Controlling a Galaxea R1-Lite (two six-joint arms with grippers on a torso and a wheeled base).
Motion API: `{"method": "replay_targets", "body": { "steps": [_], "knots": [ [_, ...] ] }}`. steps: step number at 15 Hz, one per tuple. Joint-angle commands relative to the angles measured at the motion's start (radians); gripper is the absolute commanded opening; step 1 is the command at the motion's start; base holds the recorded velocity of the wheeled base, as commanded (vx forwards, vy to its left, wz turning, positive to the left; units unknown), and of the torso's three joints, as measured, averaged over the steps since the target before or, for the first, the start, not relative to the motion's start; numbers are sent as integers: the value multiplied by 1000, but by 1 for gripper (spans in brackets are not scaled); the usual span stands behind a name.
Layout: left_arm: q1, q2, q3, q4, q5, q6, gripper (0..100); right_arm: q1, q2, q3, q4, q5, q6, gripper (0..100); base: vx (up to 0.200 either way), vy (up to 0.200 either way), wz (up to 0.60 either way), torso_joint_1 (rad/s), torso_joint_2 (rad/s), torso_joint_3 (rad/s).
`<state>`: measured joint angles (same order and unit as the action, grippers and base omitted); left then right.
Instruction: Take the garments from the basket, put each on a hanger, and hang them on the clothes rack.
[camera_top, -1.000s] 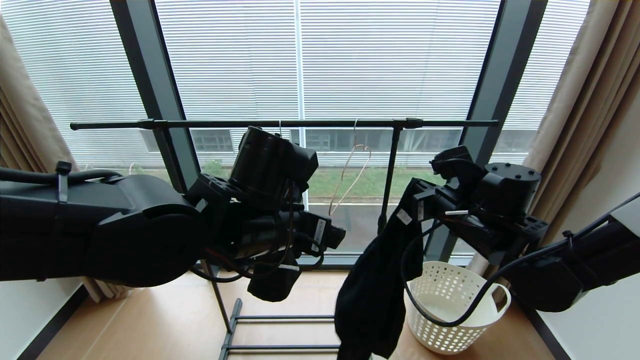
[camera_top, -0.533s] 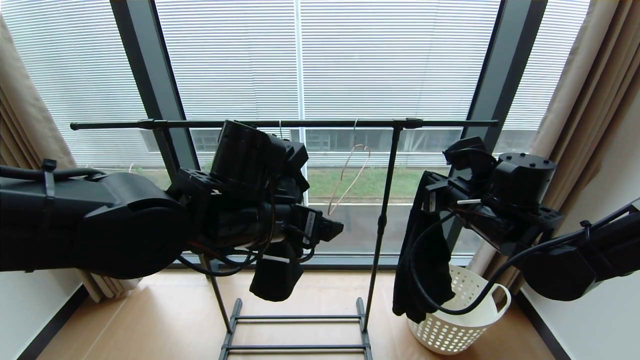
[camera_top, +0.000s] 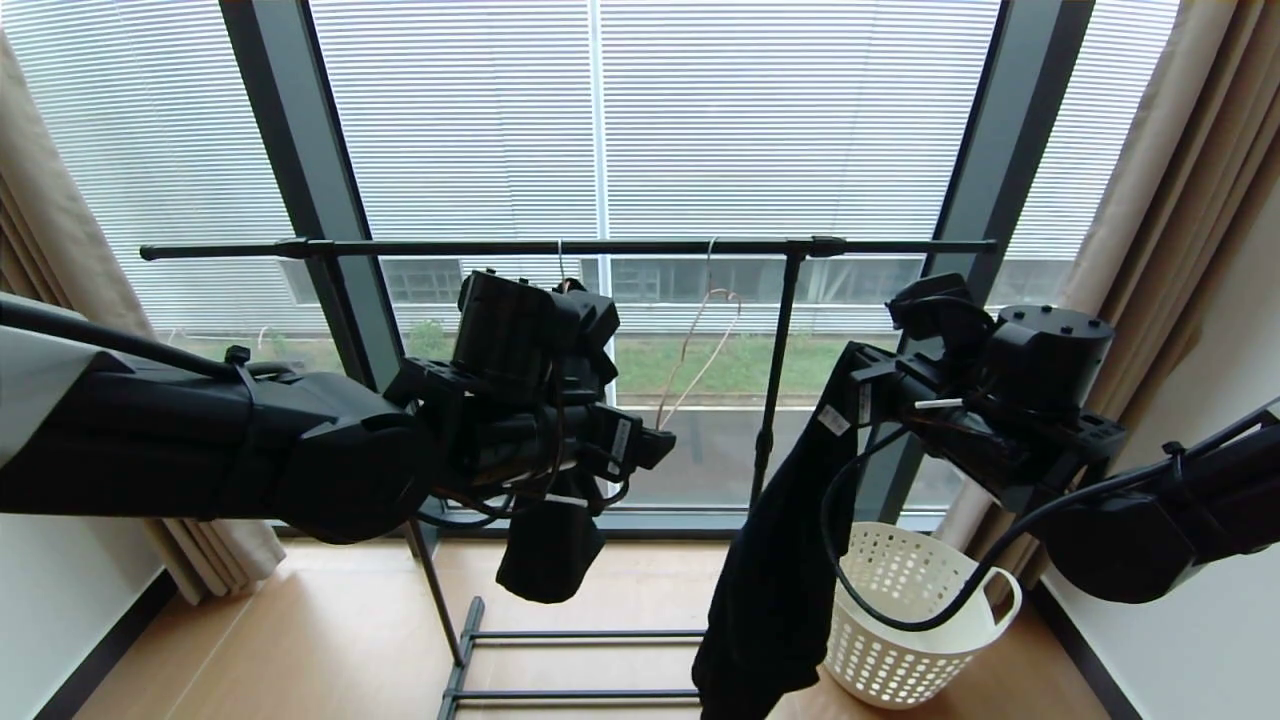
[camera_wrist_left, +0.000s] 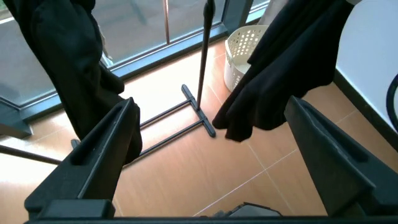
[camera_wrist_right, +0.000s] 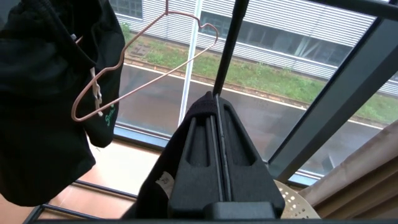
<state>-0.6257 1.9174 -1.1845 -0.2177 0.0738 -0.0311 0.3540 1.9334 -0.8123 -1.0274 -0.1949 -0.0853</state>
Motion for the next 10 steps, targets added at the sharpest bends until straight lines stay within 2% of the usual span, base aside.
{"method": "replay_targets", "body": {
  "steps": [1,10],
  "knots": [
    [-2,15,2,0,11,3,100,0,-1,1,0,0,-1,0,0,0,0,0,0,0],
    [-6,25,2,0,18,3,100,2,1,2,0,0,-1,0,200,0,0,1,0,4]
  ]
}}
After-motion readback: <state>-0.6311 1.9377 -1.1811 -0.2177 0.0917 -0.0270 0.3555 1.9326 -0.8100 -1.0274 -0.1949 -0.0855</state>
